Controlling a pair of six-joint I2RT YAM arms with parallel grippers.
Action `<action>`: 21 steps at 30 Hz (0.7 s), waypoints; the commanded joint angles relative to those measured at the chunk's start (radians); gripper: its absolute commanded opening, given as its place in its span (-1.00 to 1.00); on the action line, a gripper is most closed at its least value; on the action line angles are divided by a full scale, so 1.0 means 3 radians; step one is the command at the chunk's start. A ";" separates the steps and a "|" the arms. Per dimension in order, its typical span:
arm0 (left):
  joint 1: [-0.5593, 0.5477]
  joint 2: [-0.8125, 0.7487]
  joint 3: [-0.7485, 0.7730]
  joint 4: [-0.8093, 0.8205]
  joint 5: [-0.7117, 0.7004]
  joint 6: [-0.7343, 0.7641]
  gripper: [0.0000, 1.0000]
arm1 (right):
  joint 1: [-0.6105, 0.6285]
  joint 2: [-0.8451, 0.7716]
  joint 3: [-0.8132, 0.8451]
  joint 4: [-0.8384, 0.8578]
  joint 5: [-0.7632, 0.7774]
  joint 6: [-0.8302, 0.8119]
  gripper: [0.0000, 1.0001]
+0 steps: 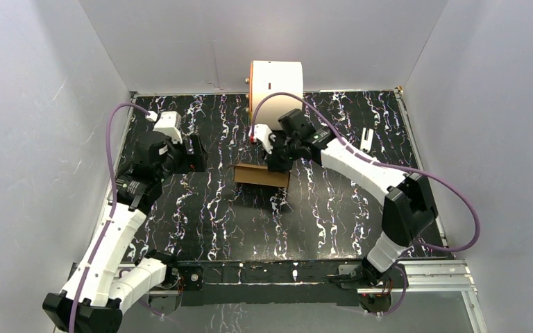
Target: Fold the paper box
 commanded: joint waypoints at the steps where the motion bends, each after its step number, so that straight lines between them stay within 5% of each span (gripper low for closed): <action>1: 0.0017 0.0047 0.0080 -0.0196 0.0202 0.0112 0.77 | -0.0187 0.0200 0.0278 -0.0290 -0.0443 -0.0002 -0.51; 12: 0.0016 0.0325 -0.0079 -0.0014 0.0444 0.0091 0.78 | -0.0630 0.0530 0.0560 -0.0157 -0.0720 -0.0055 -0.60; 21: 0.0016 0.0624 -0.0084 0.0070 0.0557 0.0164 0.78 | -0.0655 0.0286 0.0532 0.0049 -0.0493 0.0304 0.01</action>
